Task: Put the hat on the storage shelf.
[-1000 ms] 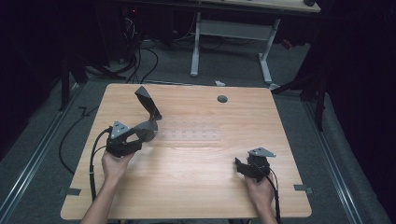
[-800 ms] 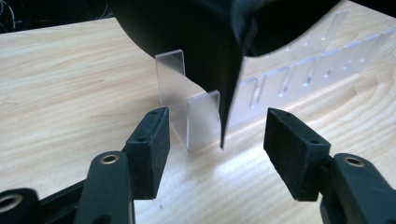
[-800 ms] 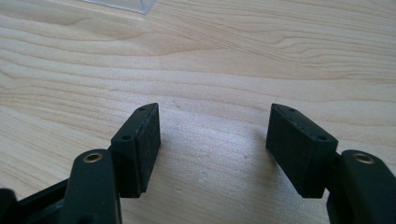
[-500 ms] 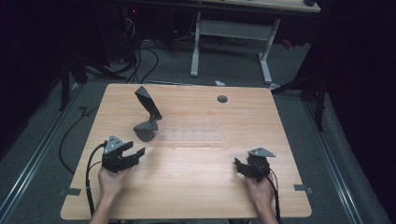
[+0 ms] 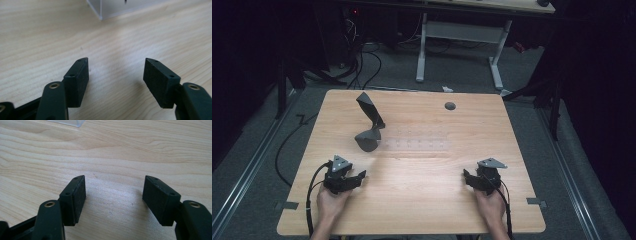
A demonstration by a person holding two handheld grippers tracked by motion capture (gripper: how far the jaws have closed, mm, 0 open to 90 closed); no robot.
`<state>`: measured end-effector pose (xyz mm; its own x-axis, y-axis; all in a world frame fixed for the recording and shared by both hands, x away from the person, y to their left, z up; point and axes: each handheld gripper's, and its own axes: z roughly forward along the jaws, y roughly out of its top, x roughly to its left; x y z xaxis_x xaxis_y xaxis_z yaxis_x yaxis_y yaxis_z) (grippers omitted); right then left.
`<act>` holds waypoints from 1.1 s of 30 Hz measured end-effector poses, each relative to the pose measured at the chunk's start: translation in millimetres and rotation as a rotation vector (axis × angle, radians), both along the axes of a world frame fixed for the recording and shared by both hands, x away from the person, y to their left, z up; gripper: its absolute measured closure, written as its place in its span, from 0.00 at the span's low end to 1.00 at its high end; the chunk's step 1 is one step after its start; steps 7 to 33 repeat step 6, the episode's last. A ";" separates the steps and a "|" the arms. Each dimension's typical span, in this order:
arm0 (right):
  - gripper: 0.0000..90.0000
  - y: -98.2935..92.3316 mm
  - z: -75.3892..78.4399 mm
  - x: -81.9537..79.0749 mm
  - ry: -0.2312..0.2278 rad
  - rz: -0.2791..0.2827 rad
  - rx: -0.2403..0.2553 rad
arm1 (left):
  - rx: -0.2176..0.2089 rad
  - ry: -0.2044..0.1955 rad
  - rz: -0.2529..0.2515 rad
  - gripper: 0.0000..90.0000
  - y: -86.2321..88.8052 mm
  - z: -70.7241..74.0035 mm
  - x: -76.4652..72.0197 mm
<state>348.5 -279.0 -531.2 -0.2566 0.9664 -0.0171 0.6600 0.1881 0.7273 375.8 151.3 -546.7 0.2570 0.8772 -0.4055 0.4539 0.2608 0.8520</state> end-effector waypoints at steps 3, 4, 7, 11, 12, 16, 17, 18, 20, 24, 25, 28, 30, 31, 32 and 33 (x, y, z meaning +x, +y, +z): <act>0.39 0.2 0.0 0.2 0.001 -0.001 0.000 | 0.005 -0.003 0.003 0.41 -0.4 -0.3 0.4; 0.39 0.2 0.0 0.2 0.001 0.000 0.000 | 0.005 -0.003 0.003 0.41 -0.5 -0.4 0.4; 0.39 0.2 0.0 0.2 0.001 -0.001 -0.001 | 0.005 -0.003 0.003 0.41 -0.5 -0.4 0.4; 0.39 0.2 0.0 0.2 0.001 -0.001 -0.001 | 0.005 -0.003 0.003 0.41 -0.5 -0.4 0.4; 0.39 0.2 0.0 0.2 0.001 -0.001 -0.001 | 0.005 -0.003 0.003 0.41 -0.5 -0.4 0.4; 0.39 0.2 0.0 0.2 0.001 -0.001 -0.001 | 0.005 -0.003 0.003 0.41 -0.5 -0.4 0.4; 0.39 0.2 0.0 0.2 0.001 -0.001 -0.001 | 0.005 -0.003 0.003 0.41 -0.5 -0.4 0.4; 0.39 0.2 0.0 0.2 0.001 -0.001 -0.001 | 0.005 -0.003 0.003 0.41 -0.5 -0.4 0.4; 0.39 0.2 0.0 0.2 0.001 -0.001 -0.001 | 0.005 -0.003 0.003 0.41 -0.5 -0.4 0.4; 0.39 0.2 0.0 0.2 0.001 -0.001 -0.001 | 0.005 -0.003 0.003 0.41 -0.5 -0.4 0.4; 0.39 0.2 0.0 0.2 0.001 -0.001 -0.001 | 0.005 -0.003 0.003 0.41 -0.5 -0.4 0.4; 0.39 0.2 0.0 0.2 0.001 -0.001 -0.001 | 0.005 -0.003 0.003 0.41 -0.5 -0.4 0.4; 0.39 0.2 0.0 0.2 0.001 -0.001 -0.001 | 0.005 -0.003 0.003 0.41 -0.5 -0.4 0.4; 0.39 0.2 0.0 0.2 0.001 -0.001 -0.001 | 0.005 -0.003 0.003 0.41 -0.5 -0.4 0.4; 0.39 0.2 0.0 0.2 0.001 -0.001 -0.001 | 0.005 -0.003 0.003 0.41 -0.5 -0.4 0.4; 0.39 0.2 0.0 0.2 0.001 -0.001 -0.001 | 0.005 -0.003 0.003 0.41 -0.5 -0.4 0.4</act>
